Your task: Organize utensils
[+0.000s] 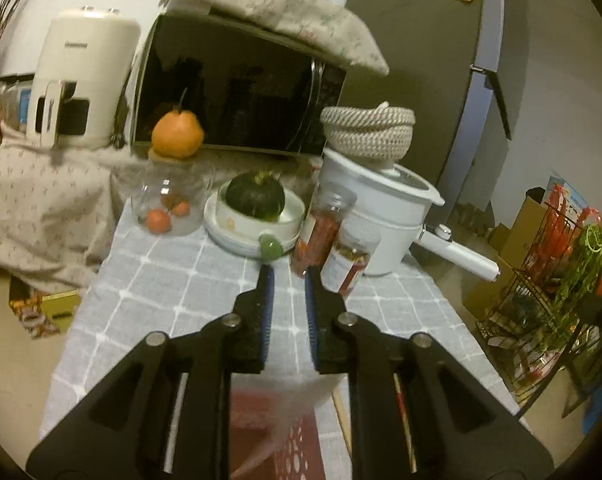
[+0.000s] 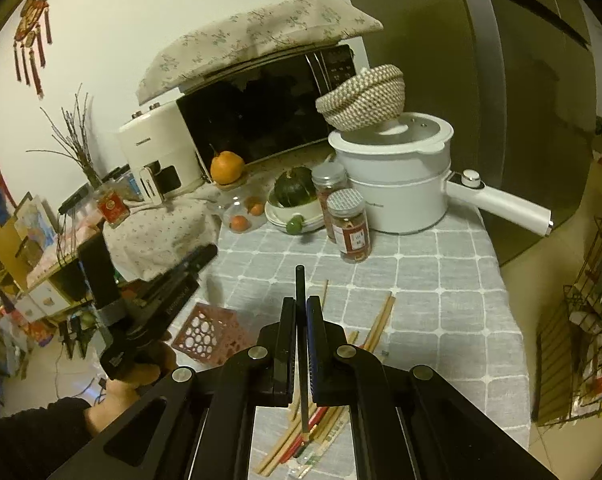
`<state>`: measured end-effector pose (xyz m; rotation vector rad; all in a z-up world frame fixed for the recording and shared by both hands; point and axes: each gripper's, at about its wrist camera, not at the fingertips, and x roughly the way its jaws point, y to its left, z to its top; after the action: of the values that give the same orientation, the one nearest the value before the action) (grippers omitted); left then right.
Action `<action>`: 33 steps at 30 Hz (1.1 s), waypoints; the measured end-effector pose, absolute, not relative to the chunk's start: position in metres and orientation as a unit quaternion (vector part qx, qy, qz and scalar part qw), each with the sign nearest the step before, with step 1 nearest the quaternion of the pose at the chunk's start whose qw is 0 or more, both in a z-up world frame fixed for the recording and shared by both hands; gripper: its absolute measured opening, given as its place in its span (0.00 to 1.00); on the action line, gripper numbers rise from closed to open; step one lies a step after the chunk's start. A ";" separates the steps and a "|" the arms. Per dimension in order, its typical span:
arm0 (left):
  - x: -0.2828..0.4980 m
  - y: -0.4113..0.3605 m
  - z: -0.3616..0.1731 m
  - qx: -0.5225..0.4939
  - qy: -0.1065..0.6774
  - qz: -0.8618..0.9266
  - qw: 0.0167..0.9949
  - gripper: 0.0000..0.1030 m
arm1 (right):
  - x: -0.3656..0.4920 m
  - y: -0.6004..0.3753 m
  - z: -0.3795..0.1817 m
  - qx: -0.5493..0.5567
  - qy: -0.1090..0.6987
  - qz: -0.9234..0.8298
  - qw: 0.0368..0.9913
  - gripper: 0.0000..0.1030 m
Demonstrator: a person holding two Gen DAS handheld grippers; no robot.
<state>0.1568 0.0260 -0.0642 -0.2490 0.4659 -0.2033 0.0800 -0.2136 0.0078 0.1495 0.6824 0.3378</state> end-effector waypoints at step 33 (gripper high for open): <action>0.092 0.126 -0.062 -0.139 0.449 -0.032 0.882 0.70 | 0.108 -0.088 0.091 0.053 0.275 0.203 0.938 0.05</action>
<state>0.0916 0.1258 -0.0620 -0.2898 0.9350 -0.0674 0.1083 -0.0879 0.0911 0.1082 0.5611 0.4142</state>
